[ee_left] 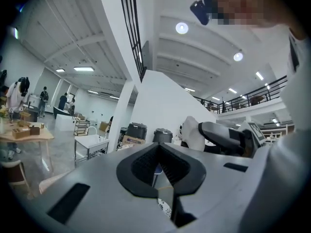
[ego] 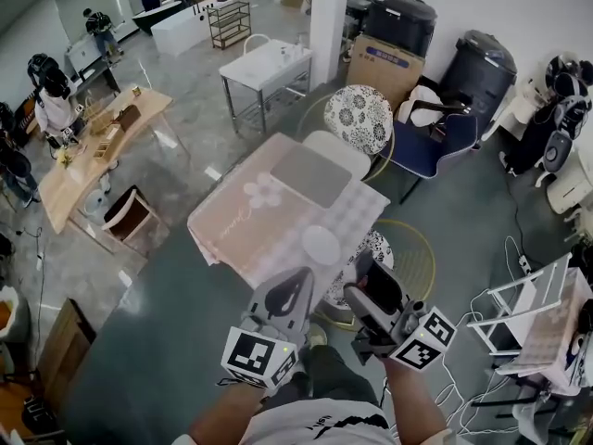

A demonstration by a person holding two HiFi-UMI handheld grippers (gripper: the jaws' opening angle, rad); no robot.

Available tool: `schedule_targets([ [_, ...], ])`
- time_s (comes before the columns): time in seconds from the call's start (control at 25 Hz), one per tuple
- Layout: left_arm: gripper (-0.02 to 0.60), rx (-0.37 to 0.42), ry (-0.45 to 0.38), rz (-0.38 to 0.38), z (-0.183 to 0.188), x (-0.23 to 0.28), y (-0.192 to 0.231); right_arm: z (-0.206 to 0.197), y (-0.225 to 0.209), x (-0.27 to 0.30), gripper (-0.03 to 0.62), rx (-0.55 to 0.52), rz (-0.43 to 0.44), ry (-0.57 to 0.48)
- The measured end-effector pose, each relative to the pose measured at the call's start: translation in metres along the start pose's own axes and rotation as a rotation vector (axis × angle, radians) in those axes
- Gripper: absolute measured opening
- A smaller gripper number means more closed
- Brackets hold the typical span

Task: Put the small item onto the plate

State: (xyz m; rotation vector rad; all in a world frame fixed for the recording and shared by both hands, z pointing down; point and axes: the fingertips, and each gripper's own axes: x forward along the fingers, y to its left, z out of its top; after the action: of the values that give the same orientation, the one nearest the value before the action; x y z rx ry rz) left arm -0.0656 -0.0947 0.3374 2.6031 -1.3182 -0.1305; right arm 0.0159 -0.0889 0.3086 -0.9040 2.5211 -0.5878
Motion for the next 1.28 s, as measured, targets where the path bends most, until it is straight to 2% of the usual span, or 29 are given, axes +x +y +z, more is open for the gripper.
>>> schedule_targets([
  [0.4, 0.006, -0.017, 0.064, 0.055, -0.044, 0.074, 0.068, -0.039, -0.099, 0.047, 0.272, -0.017, -0.042, 0.120],
  [0.72, 0.006, -0.055, 0.121, 0.100, -0.089, 0.125, 0.100, -0.077, -0.185, 0.056, 0.273, 0.023, -0.086, 0.226],
  [1.0, 0.006, -0.071, 0.164, 0.065, -0.160, 0.152, 0.120, -0.146, -0.259, 0.047, 0.272, 0.009, -0.182, 0.302],
  [1.28, 0.006, -0.088, 0.204, 0.033, -0.227, 0.164, 0.131, -0.217, -0.307, 0.029, 0.273, -0.035, -0.247, 0.405],
])
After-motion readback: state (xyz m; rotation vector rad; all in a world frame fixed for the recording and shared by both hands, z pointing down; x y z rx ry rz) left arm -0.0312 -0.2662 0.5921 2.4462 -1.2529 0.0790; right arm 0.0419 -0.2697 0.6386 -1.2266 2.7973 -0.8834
